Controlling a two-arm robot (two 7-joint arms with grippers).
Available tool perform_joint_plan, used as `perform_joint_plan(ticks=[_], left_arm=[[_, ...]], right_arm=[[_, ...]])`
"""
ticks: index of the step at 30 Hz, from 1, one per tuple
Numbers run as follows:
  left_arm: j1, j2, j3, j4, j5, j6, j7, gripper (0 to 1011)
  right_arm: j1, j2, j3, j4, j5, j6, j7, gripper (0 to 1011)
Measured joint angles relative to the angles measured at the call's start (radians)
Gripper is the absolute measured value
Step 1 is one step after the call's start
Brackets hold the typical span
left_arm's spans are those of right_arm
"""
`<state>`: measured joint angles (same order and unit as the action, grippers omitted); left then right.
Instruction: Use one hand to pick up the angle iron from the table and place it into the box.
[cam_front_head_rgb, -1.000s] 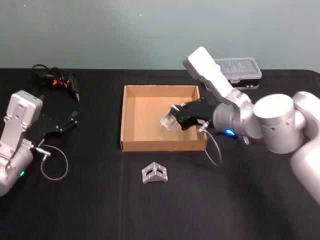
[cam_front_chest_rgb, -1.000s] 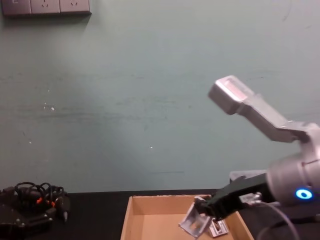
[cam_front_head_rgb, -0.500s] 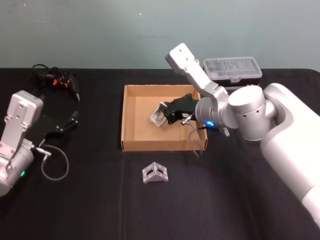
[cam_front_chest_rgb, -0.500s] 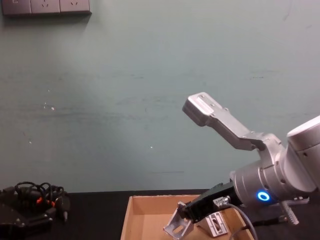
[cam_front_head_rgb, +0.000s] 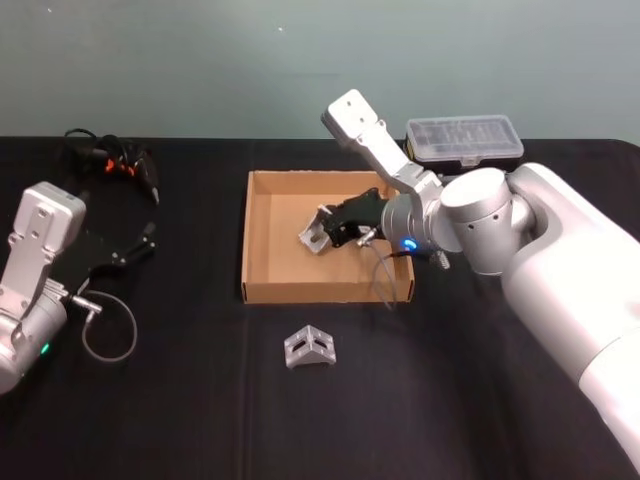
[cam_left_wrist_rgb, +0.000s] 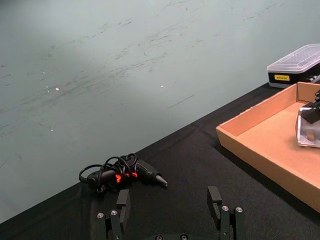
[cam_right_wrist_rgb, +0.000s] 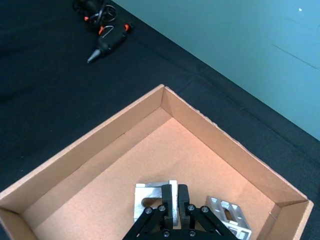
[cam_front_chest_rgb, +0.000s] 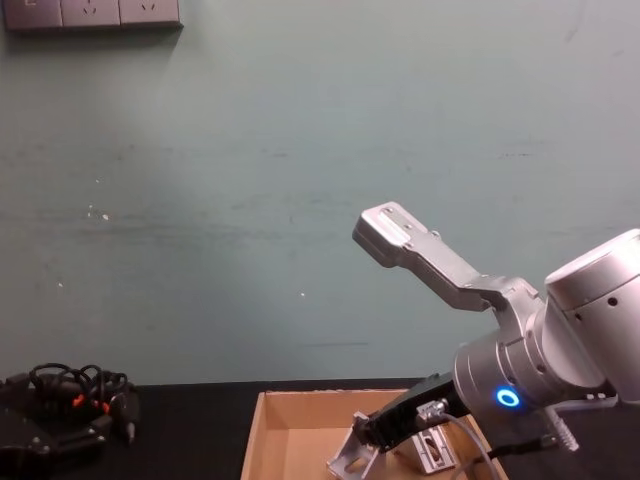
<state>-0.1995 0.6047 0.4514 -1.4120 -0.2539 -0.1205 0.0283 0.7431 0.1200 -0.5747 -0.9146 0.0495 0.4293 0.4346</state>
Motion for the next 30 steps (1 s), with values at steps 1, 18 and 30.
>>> perform_joint_plan(ticks=[1,18,30], left_arm=[[0.000,0.000,0.000,0.000,0.000,0.000,0.000,1011],[0.000,0.000,0.000,0.000,0.000,0.000,0.000,1011],[0.000,0.000,0.000,0.000,0.000,0.000,0.000,1011]], right_arm=[[0.002,-0.002,0.001,0.006,-0.002,-0.001,0.000,80],[0.006,-0.007,0.005,0.016,-0.004,-0.002,0.001,256],[0.004,-0.005,0.004,0.013,-0.003,-0.001,0.001,652]])
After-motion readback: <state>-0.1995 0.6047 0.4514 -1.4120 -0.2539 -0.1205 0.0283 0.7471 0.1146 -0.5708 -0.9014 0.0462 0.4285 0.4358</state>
